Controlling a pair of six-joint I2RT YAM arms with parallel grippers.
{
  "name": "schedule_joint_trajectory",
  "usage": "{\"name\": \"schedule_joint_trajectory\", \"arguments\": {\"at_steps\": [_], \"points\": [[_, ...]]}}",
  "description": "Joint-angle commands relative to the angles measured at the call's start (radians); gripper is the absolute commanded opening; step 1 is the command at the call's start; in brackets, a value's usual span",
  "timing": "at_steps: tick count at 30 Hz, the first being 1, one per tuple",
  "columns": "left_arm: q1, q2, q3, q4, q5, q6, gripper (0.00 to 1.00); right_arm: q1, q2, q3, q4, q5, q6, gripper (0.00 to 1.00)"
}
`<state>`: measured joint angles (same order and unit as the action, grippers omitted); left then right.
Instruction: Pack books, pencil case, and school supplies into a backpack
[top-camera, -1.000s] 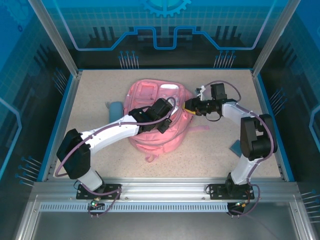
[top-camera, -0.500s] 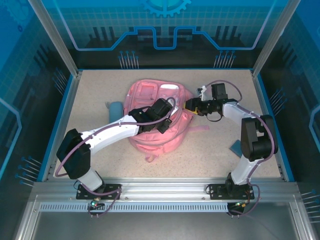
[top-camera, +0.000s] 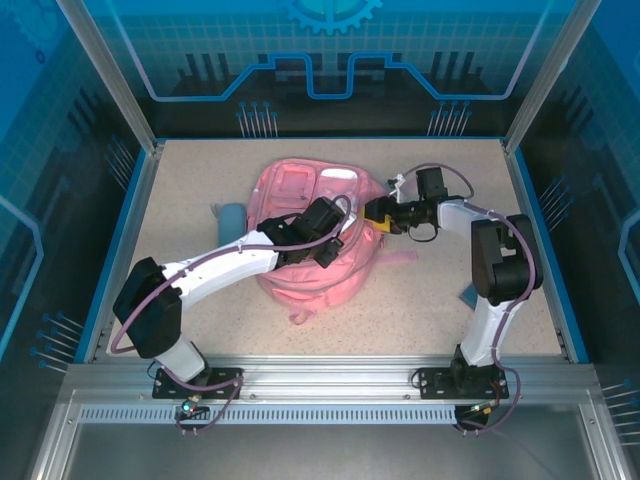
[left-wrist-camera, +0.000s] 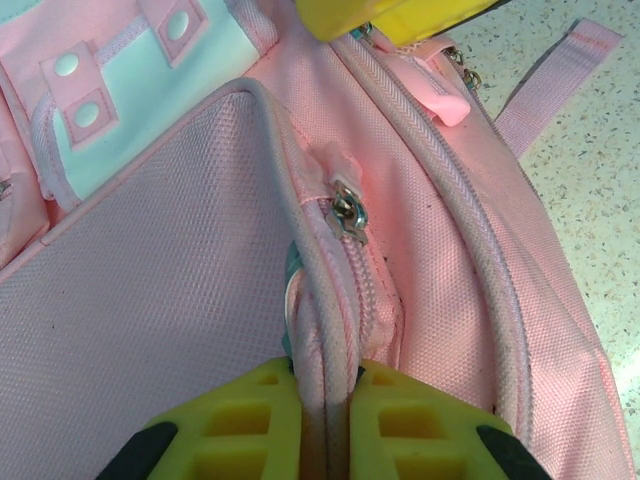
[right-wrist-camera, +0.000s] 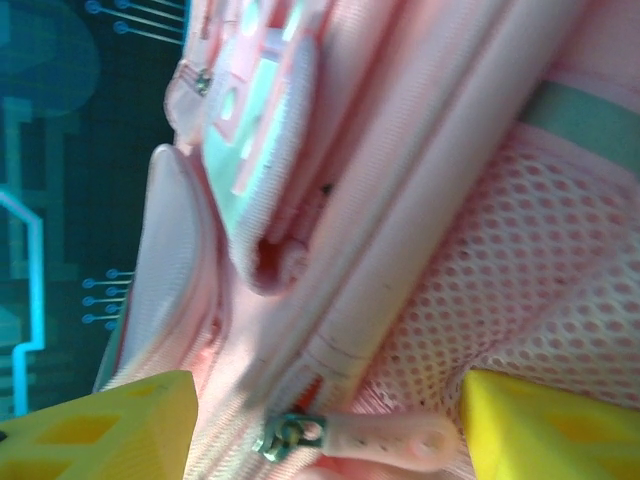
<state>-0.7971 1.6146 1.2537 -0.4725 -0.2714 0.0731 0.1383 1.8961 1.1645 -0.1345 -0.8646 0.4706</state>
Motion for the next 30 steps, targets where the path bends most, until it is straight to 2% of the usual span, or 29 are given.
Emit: {"name": "schedule_joint_trajectory", "arguments": {"at_steps": [1,7,16,22,25,30], "points": [[0.006,-0.045,0.001,0.041,0.019,-0.036,0.13,0.02,0.017,0.017,0.065,-0.125,0.012,0.69],[0.006,-0.044,-0.005,0.041,0.011,-0.036,0.13,0.014,-0.028,-0.029,0.089,-0.139,0.022,0.6],[0.01,-0.047,-0.014,0.046,0.014,-0.036,0.13,0.004,-0.118,-0.078,0.005,-0.041,-0.022,0.45],[0.01,-0.046,-0.014,0.047,0.02,-0.038,0.12,0.004,-0.126,-0.071,-0.024,-0.013,-0.041,0.39],[0.01,-0.05,-0.016,0.046,0.023,-0.039,0.12,0.003,-0.119,-0.062,-0.031,-0.019,-0.044,0.33],[0.01,-0.053,-0.018,0.051,0.03,-0.041,0.12,0.008,-0.108,-0.058,-0.045,-0.014,-0.055,0.34]]}}
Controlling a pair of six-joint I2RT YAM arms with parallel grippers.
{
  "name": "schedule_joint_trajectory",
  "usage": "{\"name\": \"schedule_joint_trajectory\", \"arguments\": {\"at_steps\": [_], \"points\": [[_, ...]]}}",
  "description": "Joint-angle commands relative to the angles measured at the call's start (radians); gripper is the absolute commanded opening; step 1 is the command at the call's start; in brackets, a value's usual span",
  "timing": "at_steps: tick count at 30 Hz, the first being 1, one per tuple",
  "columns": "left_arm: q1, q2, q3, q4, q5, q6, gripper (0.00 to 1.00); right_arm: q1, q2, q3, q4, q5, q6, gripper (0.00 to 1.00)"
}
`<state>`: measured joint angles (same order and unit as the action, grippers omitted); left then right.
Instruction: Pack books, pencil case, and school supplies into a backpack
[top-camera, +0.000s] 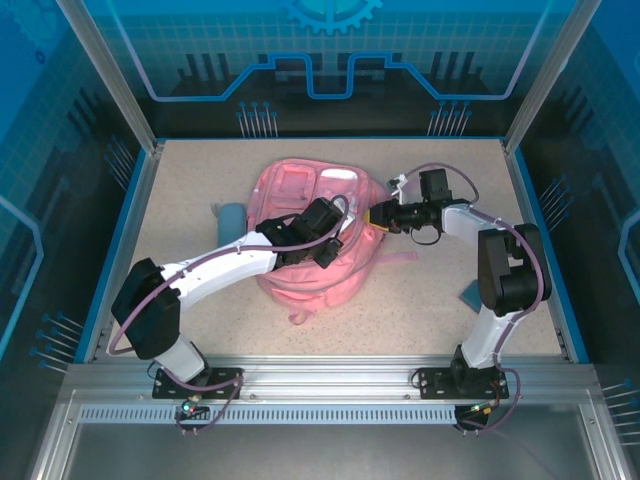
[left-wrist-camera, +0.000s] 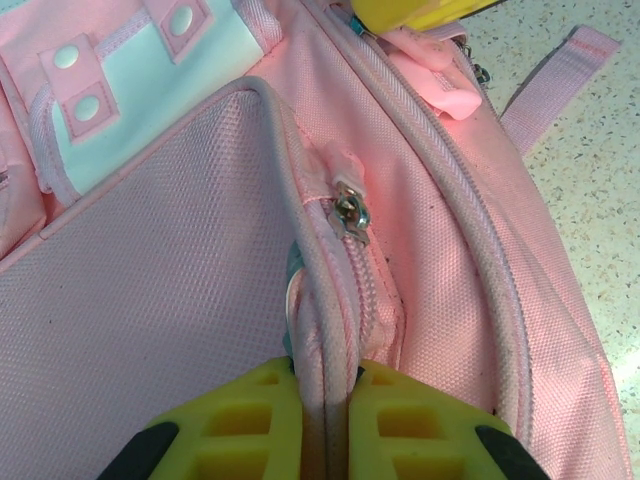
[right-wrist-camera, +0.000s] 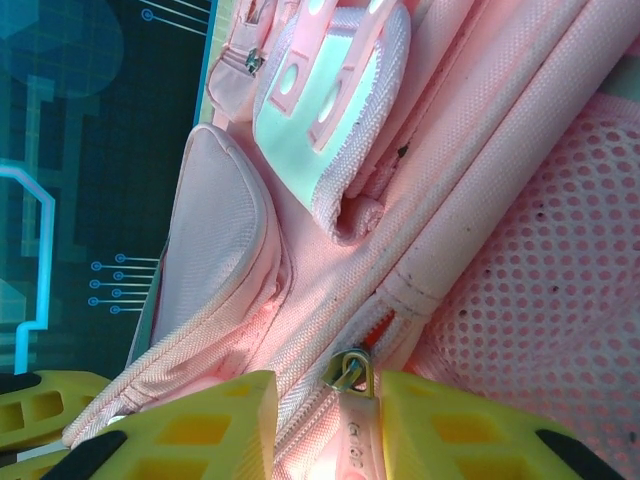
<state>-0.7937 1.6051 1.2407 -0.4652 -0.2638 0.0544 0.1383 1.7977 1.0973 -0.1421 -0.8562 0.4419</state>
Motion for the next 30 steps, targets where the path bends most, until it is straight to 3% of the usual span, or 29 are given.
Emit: {"name": "schedule_joint_trajectory", "arguments": {"at_steps": [1,9,16,25,30], "points": [[0.007,-0.043,-0.003,0.043,0.021,-0.023,0.12,0.01,-0.007,0.01,-0.044,-0.018,-0.032,0.33],[0.007,-0.042,-0.001,0.046,0.023,-0.025,0.12,0.027,0.005,0.034,-0.118,0.041,-0.096,0.22],[0.006,-0.037,0.0,0.049,0.024,-0.032,0.12,0.044,-0.01,0.059,-0.169,0.099,-0.126,0.02],[0.007,0.017,0.042,0.052,0.01,-0.084,0.1,0.135,-0.189,0.009,-0.325,0.302,-0.219,0.0],[0.007,0.06,0.083,0.067,0.009,-0.132,0.08,0.211,-0.319,-0.129,-0.294,0.305,-0.176,0.0]]}}
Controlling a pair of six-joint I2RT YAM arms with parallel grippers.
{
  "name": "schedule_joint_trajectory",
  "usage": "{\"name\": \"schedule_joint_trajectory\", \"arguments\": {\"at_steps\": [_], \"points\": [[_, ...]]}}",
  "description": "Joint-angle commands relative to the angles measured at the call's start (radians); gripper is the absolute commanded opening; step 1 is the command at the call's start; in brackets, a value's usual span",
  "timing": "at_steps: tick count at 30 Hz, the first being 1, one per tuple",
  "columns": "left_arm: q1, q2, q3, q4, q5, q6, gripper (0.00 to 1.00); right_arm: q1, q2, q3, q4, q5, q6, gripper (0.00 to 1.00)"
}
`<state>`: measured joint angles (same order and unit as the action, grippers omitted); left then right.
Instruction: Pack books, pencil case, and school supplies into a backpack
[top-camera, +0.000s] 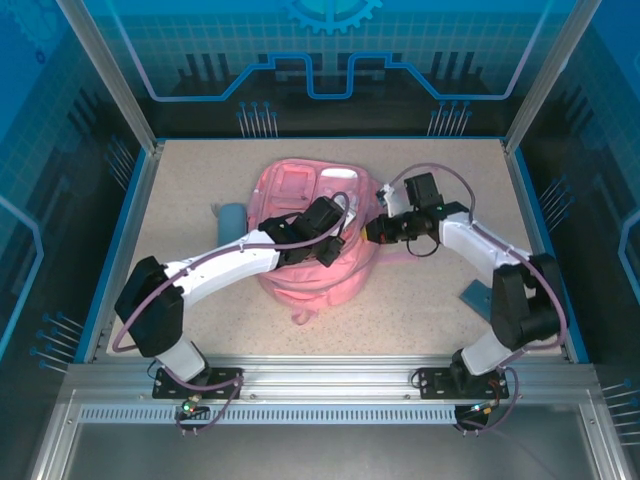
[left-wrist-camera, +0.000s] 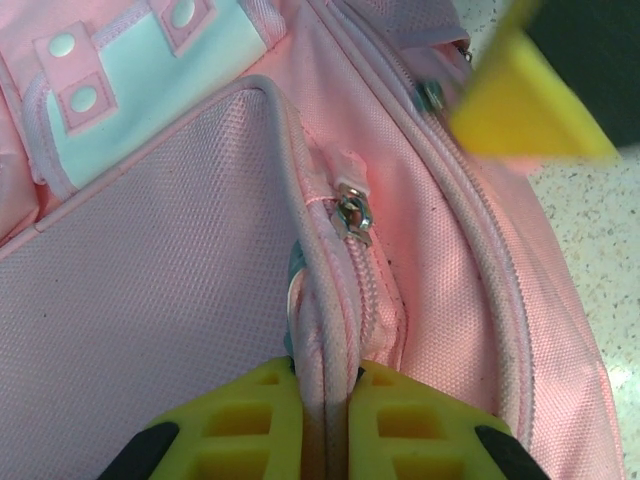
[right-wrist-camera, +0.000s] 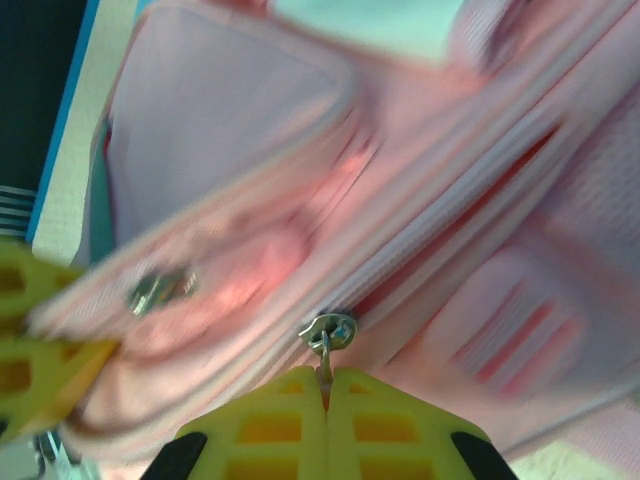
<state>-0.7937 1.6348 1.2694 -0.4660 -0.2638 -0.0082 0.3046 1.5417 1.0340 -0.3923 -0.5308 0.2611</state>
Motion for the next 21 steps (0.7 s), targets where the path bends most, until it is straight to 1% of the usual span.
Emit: {"name": "schedule_joint_trajectory", "arguments": {"at_steps": [1,5,8,10,13,14,16,19,21], "points": [[0.007,0.036,0.062,0.078,0.018,-0.091,0.08,0.057,-0.09,-0.103,-0.017,-0.029,0.03,0.0],[0.012,0.058,0.089,0.126,0.091,-0.162,0.1,0.114,-0.171,-0.225,0.09,-0.062,0.128,0.0],[0.016,0.086,0.117,0.151,0.164,-0.214,0.11,0.15,-0.207,-0.253,0.144,-0.08,0.168,0.0],[0.019,0.099,0.136,0.147,0.192,-0.232,0.15,0.149,-0.226,-0.251,0.141,-0.055,0.175,0.0],[0.039,0.072,0.121,0.148,0.24,-0.258,0.27,0.102,-0.265,-0.243,0.111,0.03,0.175,0.0],[0.054,0.052,0.107,0.153,0.265,-0.261,0.32,0.075,-0.277,-0.246,0.11,0.036,0.18,0.0],[0.086,0.005,0.075,0.155,0.352,-0.257,0.45,0.018,-0.294,-0.236,0.092,0.074,0.184,0.0],[0.124,-0.06,0.029,0.135,0.418,-0.213,0.6,-0.042,-0.285,-0.191,0.04,0.128,0.15,0.0],[0.135,-0.074,0.023,0.082,0.431,-0.154,0.66,-0.072,-0.262,-0.165,0.037,0.132,0.13,0.0]]}}
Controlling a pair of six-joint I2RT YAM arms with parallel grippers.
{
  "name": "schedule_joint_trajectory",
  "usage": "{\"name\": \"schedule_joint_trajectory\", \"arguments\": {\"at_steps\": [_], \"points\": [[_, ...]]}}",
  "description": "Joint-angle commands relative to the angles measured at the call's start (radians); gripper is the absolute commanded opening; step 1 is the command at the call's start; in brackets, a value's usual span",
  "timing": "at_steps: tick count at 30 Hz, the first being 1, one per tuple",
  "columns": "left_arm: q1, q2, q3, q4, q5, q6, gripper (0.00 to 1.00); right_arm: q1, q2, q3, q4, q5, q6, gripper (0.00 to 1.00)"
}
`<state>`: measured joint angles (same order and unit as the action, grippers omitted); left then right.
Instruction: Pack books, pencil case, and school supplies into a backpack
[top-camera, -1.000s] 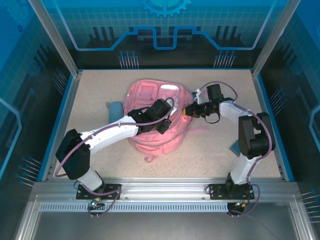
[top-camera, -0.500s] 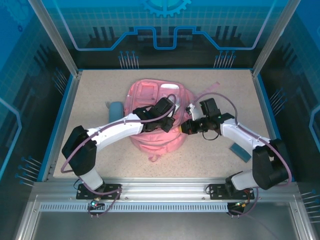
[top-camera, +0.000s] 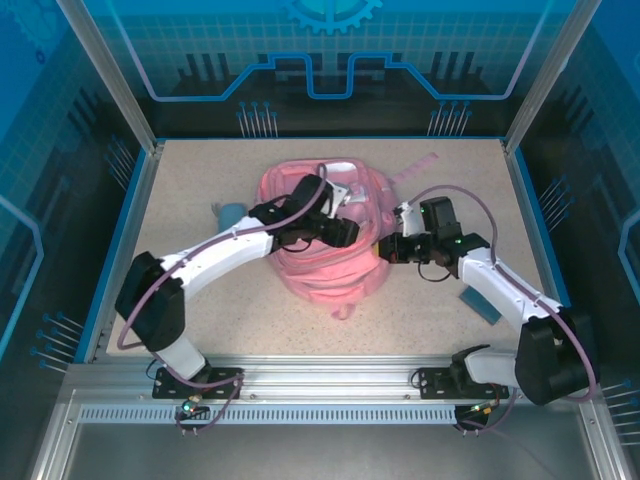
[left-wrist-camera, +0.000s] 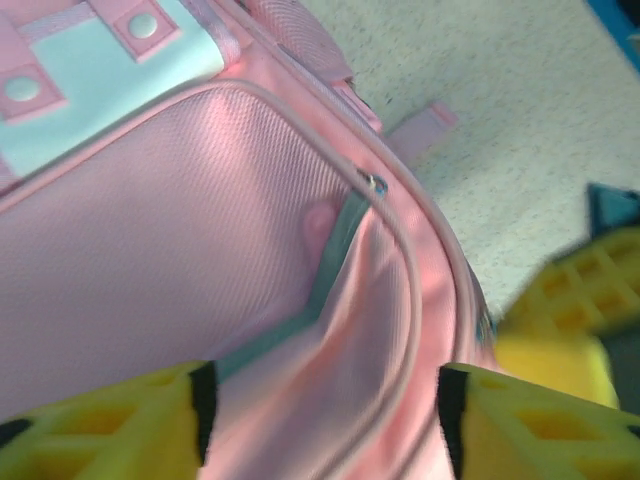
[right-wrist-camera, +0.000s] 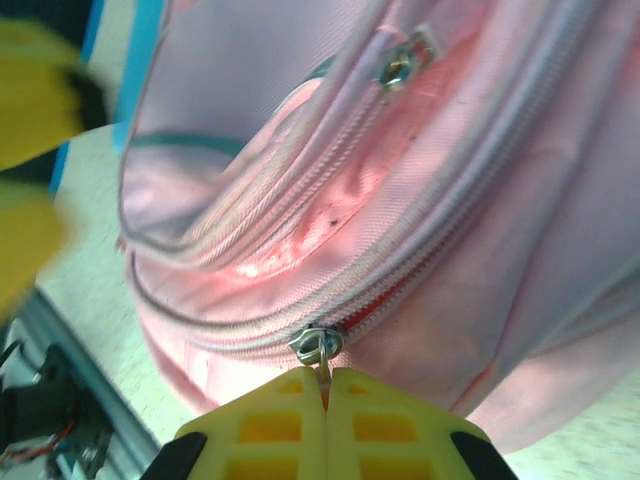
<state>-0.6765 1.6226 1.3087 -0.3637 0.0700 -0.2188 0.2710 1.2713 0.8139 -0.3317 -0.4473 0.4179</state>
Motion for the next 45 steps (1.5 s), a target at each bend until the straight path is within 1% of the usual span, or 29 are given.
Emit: {"name": "schedule_joint_trajectory", "arguments": {"at_steps": [1,4,7,13,20,22,25,28,30,32,35,37,40,43,45], "points": [[0.02,-0.063,-0.015,-0.053,0.088,0.093,0.67,-0.051,0.024,0.059,-0.025,0.051,-0.035,0.0],[0.02,-0.049,-0.005,-0.124,0.085,0.192,0.68,-0.069,0.066,0.126,-0.036,0.069,-0.059,0.0],[0.018,-0.015,0.016,-0.168,0.101,0.252,0.67,-0.079,0.095,0.158,-0.039,0.071,-0.065,0.0],[0.016,0.066,0.054,-0.176,0.056,0.334,0.6,-0.083,0.113,0.187,-0.048,0.064,-0.071,0.0],[0.016,0.151,0.109,-0.186,0.017,0.378,0.56,-0.084,0.113,0.191,-0.064,0.058,-0.075,0.0],[0.015,0.169,0.121,-0.18,-0.009,0.38,0.53,-0.085,0.112,0.191,-0.067,0.051,-0.077,0.0],[0.015,0.195,0.135,-0.165,-0.051,0.373,0.46,-0.08,0.112,0.19,-0.075,0.037,-0.085,0.0],[0.012,0.21,0.138,-0.139,-0.068,0.36,0.34,-0.062,0.105,0.179,-0.095,0.042,-0.104,0.0],[0.009,0.211,0.133,-0.107,-0.065,0.34,0.25,-0.033,0.093,0.162,-0.109,0.063,-0.118,0.0],[0.004,0.207,0.125,-0.071,-0.056,0.319,0.18,0.008,0.08,0.142,-0.126,0.109,-0.123,0.0],[-0.003,0.2,0.115,-0.013,-0.052,0.284,0.12,0.1,0.045,0.096,-0.139,0.246,-0.11,0.0],[-0.004,0.193,0.11,0.022,-0.046,0.253,0.09,0.158,0.022,0.045,-0.11,0.285,-0.085,0.0],[-0.004,0.182,0.097,0.084,-0.017,0.209,0.05,0.252,0.023,0.003,-0.057,0.291,-0.045,0.0],[-0.003,0.175,0.088,0.129,0.019,0.171,0.04,0.335,0.064,-0.014,0.05,0.234,0.02,0.0],[-0.004,0.171,0.077,0.149,0.023,0.155,0.03,0.372,0.097,-0.02,0.136,0.194,0.073,0.0]]}}
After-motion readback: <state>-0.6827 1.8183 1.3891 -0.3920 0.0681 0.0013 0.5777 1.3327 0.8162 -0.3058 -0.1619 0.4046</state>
